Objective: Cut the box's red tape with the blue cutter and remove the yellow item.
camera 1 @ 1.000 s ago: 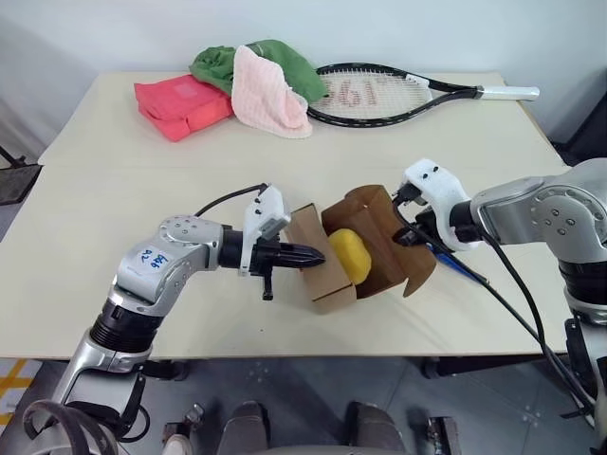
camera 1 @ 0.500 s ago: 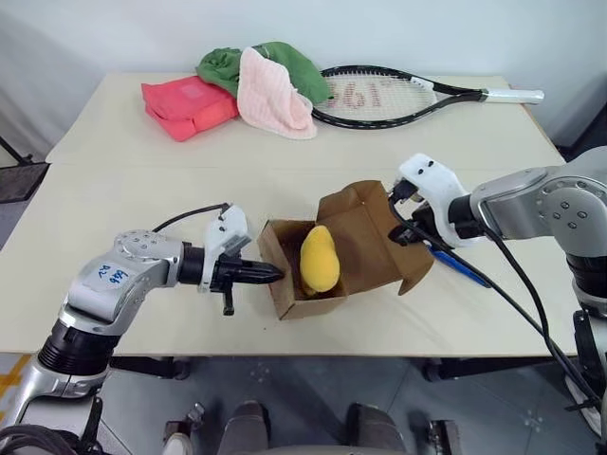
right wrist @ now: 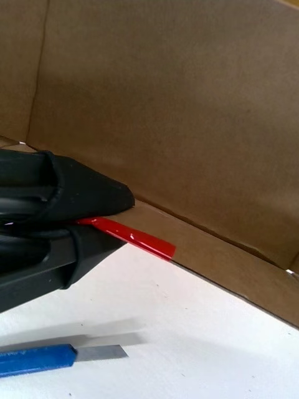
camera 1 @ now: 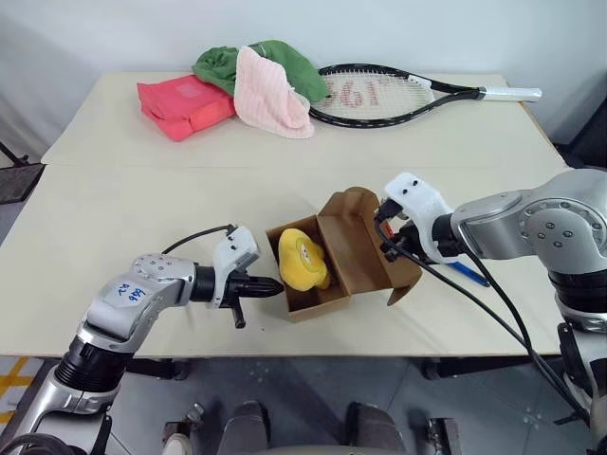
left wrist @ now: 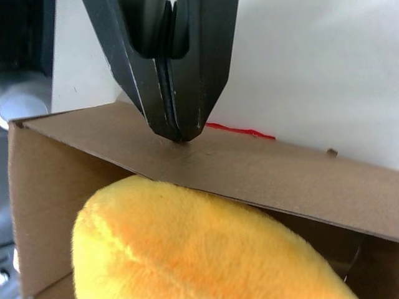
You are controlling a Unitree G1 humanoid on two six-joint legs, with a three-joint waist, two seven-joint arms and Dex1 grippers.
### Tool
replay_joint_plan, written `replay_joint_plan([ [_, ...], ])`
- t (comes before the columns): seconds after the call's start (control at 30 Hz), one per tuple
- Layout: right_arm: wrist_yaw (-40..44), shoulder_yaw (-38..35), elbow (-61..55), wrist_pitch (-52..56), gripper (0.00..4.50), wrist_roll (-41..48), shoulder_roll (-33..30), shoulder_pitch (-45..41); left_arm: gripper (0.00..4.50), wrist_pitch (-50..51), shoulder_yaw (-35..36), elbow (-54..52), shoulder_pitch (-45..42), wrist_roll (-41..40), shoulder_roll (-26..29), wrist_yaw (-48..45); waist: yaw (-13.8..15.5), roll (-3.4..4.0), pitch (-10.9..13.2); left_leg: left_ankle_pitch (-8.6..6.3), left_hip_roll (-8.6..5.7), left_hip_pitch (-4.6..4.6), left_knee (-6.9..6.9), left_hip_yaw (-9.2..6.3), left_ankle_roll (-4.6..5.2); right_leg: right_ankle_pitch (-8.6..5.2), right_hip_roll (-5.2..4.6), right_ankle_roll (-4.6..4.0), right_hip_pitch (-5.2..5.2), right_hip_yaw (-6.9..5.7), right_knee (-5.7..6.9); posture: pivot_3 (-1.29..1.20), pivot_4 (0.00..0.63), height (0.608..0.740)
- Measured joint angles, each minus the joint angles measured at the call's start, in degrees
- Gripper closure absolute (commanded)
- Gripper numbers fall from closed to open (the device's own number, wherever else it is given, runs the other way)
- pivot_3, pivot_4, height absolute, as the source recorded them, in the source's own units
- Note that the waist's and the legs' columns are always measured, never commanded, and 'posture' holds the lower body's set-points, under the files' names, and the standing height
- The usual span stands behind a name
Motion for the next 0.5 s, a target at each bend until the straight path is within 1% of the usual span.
replay_joint_plan([
  [0.03, 0.01, 0.00, -0.20, 0.00, 3.81, 0.00, -0.01, 0.00, 4.50, -0.03, 0.33, 0.23, 0.00, 0.01, -0.52, 0.48, -0.03, 0.00, 0.00, 0.00, 0.00, 0.00, 0.00, 0.00, 0.00, 0.00, 0.00, 0.00, 0.00, 0.00, 0.00, 0.00, 0.150, 0.740],
  [0.17, 0.57, 0.01, -0.25, 0.00, 2.52, -0.05, -0.32, 0.23, 4.50, -0.12, 1.38, 0.42, 0.01, -0.18, -1.32, 0.96, -0.10, 0.00, 0.00, 0.00, 0.00, 0.00, -0.03, 0.00, 0.00, 0.00, 0.00, 0.00, -0.02, 0.00, 0.00, 0.00, 0.150, 0.740],
  [0.27, 1.76, -0.02, -0.25, 0.00, 1.46, -0.51, -1.20, 0.23, 3.91, -0.12, 2.32, 0.37, 0.02, -0.91, -2.05, 0.91, -0.10, 0.00, 0.00, 0.00, 0.00, 0.00, -0.03, 0.01, 0.00, 0.00, 0.00, 0.00, -0.02, 0.00, 0.00, 0.00, 0.150, 0.740],
  [0.37, 5.63, -0.35, -0.60, -0.29, 0.46, -2.38, -2.41, 0.24, 3.03, -0.06, 3.09, 0.30, 0.03, -1.08, -1.92, 0.96, -0.09, 0.00, 0.00, 0.00, 0.00, 0.00, -0.03, 0.01, 0.00, 0.00, 0.00, 0.00, -0.03, 0.01, 0.00, 0.00, 0.150, 0.740],
  [0.4, 6.58, -0.55, -0.62, -0.68, 0.05, -2.93, -3.17, 0.24, 2.70, -0.05, 3.11, 0.30, 0.05, -1.07, -1.76, 0.96, -0.10, 0.00, 0.00, 0.00, 0.00, 0.00, -0.04, 0.01, 0.00, 0.00, 0.00, 0.00, -0.03, 0.01, -0.02, 0.00, 0.150, 0.740],
  [0.5, 12.09, -4.43, -0.58, -6.48, 0.00, -6.14, -6.61, 3.49, 1.83, -0.17, 3.91, 0.26, 0.57, -1.08, -0.72, 0.82, 0.06, -0.02, 0.01, 0.00, 0.00, -0.02, -0.04, 0.02, 0.00, 0.00, 0.00, 0.00, -0.03, 0.01, -0.05, 0.00, 0.150, 0.740],
])
